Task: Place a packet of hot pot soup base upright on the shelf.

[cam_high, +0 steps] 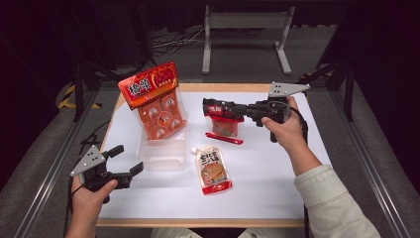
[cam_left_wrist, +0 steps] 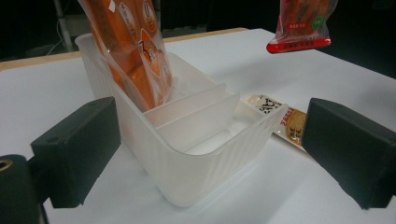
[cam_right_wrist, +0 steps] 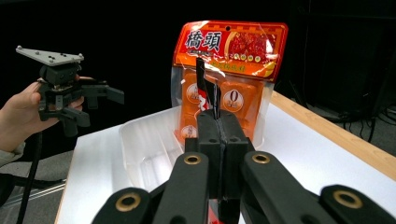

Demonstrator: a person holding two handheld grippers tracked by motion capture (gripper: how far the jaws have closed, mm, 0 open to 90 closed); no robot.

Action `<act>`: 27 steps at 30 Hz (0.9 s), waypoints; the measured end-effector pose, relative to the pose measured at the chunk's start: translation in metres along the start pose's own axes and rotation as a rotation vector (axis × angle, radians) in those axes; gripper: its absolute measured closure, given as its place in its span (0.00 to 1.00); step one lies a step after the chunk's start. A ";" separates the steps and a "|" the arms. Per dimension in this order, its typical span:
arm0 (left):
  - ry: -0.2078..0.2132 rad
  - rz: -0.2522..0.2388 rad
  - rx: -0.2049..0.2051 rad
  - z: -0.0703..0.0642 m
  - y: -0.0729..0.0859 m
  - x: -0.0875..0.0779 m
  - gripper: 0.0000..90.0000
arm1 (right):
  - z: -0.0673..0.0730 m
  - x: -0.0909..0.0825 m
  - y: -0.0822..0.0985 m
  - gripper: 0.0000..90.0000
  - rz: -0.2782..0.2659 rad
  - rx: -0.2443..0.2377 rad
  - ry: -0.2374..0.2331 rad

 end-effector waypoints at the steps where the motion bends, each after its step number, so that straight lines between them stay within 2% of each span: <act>1: -0.009 0.009 -0.003 0.000 0.000 0.000 0.06 | 0.000 0.001 -0.001 1.00 -0.001 -0.002 0.001; 4: -0.038 0.025 -0.013 0.003 0.001 -0.001 0.06 | 0.003 0.005 -0.006 1.00 -0.013 -0.008 -0.001; 17: -0.026 0.024 -0.017 0.002 0.002 0.001 0.06 | 0.014 0.030 -0.020 1.00 -0.014 -0.038 -0.026; 27: -0.015 0.017 -0.019 0.003 0.001 0.002 0.06 | 0.020 0.058 -0.025 1.00 -0.003 -0.047 -0.052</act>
Point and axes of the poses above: each handheld gripper's, and its own axes: x roughly forward along the jaws, y roughly out of its underside, z roughly to its left, the point moved 1 cm from there along x, roughly forward along the jaws
